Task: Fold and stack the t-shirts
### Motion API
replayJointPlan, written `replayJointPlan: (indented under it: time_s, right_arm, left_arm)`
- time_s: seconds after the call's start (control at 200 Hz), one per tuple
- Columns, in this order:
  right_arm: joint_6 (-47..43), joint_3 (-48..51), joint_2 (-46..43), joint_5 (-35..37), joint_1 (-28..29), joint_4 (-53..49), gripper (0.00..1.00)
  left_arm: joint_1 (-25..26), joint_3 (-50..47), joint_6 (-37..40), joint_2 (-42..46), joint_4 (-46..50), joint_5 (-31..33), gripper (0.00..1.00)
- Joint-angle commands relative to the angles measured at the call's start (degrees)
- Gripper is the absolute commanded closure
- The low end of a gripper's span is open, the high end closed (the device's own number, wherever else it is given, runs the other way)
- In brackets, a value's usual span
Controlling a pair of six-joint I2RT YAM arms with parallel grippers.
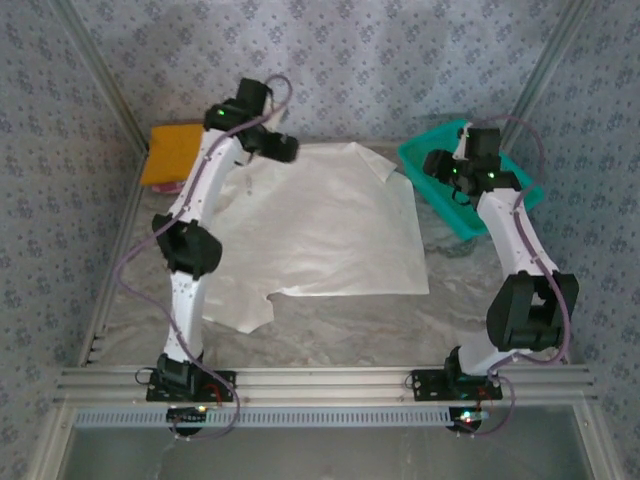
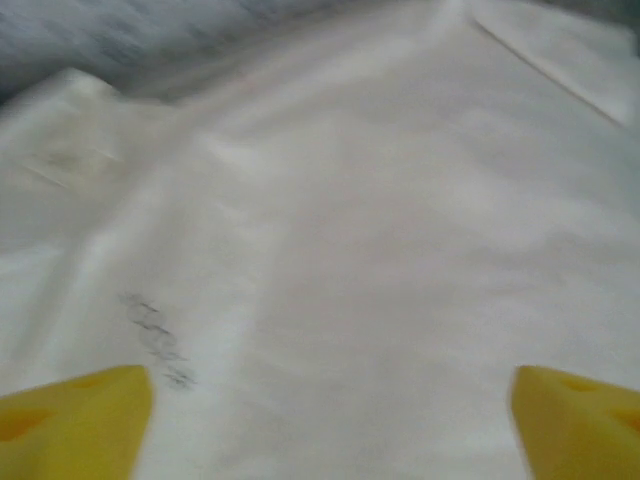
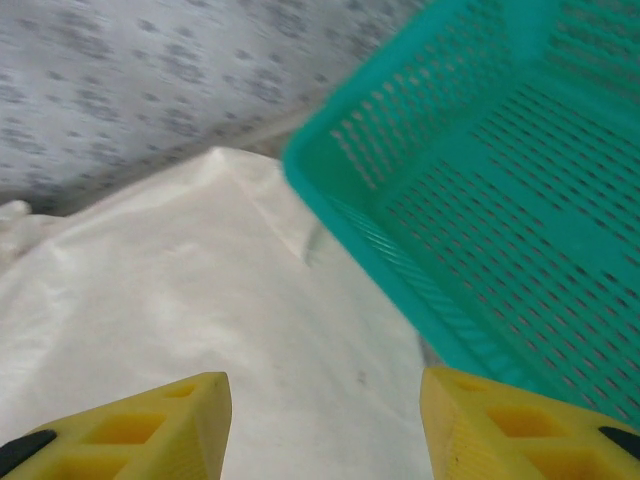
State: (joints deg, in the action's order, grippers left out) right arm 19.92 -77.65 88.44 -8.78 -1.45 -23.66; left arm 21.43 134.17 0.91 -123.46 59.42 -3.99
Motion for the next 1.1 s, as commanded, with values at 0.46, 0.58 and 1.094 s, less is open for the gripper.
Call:
replayJointPlan:
  time_s: [0.46, 0.58, 1.094]
  right_arm:
    - [-15.82, -18.77, 21.87, 10.78, 4.83, -10.23, 0.28]
    - [-18.2, -25.13, 26.24, 10.29, 5.22, -12.46, 0.42]
    - [-9.38, -25.81, 32.72, 6.26, 6.81, -6.03, 1.0]
  left_arm:
    - [-1.19, -66.8, -3.47, 45.82, -34.02, -7.83, 0.02]
    - [0.45, -65.91, -3.81, 42.63, -34.55, -7.49, 0.02]
    - [0.71, -78.12, -10.07, 43.22, -53.26, -7.69, 0.02]
